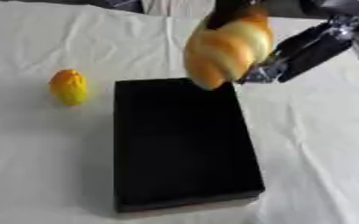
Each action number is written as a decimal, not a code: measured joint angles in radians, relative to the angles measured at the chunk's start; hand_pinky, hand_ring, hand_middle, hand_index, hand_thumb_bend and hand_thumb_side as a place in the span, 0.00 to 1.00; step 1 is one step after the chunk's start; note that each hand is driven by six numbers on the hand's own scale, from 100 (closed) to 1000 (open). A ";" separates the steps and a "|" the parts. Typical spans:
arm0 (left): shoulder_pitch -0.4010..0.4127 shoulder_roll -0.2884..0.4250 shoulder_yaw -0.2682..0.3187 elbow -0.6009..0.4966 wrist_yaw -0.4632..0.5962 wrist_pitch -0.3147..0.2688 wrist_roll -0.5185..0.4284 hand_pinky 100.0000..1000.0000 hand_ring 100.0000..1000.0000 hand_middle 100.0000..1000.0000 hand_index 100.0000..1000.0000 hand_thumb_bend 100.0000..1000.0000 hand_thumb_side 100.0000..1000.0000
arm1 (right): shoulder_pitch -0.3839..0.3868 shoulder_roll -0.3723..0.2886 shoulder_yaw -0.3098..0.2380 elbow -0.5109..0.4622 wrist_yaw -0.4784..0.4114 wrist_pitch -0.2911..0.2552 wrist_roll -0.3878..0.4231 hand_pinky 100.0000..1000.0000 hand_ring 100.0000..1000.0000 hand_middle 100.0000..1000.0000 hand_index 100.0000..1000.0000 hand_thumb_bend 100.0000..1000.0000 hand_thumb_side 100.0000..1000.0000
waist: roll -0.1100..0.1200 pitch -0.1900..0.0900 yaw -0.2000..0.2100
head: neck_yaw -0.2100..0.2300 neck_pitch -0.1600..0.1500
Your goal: Pick up objects on the table and place them in the box.
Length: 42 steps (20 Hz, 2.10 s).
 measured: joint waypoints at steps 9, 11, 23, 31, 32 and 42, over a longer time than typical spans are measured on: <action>0.012 0.004 0.002 0.000 0.000 0.005 -0.011 0.82 0.85 0.75 0.91 0.07 0.52 | 0.020 0.134 0.074 0.000 -0.010 0.014 0.140 0.70 0.64 0.39 0.60 0.00 0.13 | 0.011 0.000 -0.013 | 0.019 0.017; 0.012 0.004 -0.002 0.000 0.000 0.003 -0.019 0.82 0.85 0.75 0.91 0.07 0.52 | 0.030 0.143 0.084 0.000 0.003 0.027 0.169 0.70 0.64 0.39 0.60 0.00 0.14 | 0.014 0.000 -0.013 | 0.020 0.017; 0.018 -0.007 -0.016 0.000 0.005 0.001 -0.053 0.82 0.85 0.75 0.90 0.04 0.56 | 0.132 0.168 0.120 0.035 0.158 0.076 0.254 0.74 0.73 0.48 0.71 0.03 0.24 | 0.010 0.010 -0.003 | 0.023 0.017; 0.024 -0.015 -0.016 0.000 0.013 0.003 -0.063 0.82 0.86 0.75 0.90 0.03 0.57 | 0.156 0.190 0.119 0.062 0.222 0.076 0.322 0.90 1.00 0.87 0.94 0.15 0.33 | 0.010 0.011 -0.003 | 0.027 0.017; 0.025 -0.015 -0.016 0.000 0.013 0.003 -0.065 0.82 0.86 0.75 0.90 0.03 0.57 | 0.159 0.193 0.117 0.063 0.226 0.075 0.327 0.91 1.00 0.90 0.95 0.14 0.41 | 0.010 0.011 -0.003 | 0.027 0.017; 0.028 -0.023 -0.022 0.000 0.013 0.004 -0.072 0.82 0.86 0.75 0.91 0.02 0.57 | 0.163 0.192 0.075 0.067 0.269 0.095 0.300 0.90 1.00 0.88 0.94 0.20 0.32 | 0.011 0.011 -0.006 | 0.028 0.017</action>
